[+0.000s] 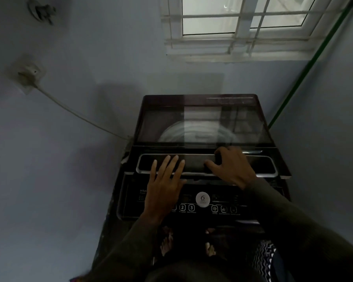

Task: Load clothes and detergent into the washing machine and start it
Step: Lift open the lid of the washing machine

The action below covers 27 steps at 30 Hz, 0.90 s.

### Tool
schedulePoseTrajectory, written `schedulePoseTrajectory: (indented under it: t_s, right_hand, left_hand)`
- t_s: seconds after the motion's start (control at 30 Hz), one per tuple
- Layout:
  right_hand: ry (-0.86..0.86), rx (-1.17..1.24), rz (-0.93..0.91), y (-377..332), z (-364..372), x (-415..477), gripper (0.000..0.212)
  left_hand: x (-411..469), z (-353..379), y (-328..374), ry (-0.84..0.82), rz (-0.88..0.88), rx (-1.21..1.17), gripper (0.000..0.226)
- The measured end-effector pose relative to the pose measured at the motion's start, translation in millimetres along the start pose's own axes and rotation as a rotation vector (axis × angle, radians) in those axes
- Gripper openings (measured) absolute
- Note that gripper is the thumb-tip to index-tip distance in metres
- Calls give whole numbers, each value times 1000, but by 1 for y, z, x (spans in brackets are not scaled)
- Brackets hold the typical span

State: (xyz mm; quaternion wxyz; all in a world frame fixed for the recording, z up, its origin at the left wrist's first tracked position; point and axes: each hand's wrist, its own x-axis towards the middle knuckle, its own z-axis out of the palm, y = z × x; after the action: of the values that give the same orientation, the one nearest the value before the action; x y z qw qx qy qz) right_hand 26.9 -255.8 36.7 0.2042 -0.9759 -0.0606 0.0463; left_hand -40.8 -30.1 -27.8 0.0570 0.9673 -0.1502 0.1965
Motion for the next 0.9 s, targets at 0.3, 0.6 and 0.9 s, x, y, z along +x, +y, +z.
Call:
schedulePoseTrajectory:
  t_s: [0.3, 0.6, 0.9]
  right_hand:
    - [74, 34, -16, -26, -71, 38, 37]
    - [560, -163, -224, -48, -78, 0, 50]
    - [586, -296, -162, -50, -98, 60, 76]
  left_hand:
    - [64, -25, -20, 326, 59, 146, 68]
    - [142, -62, -33, 383, 52, 144, 90]
    - [226, -101, -47, 297, 25, 132, 96]
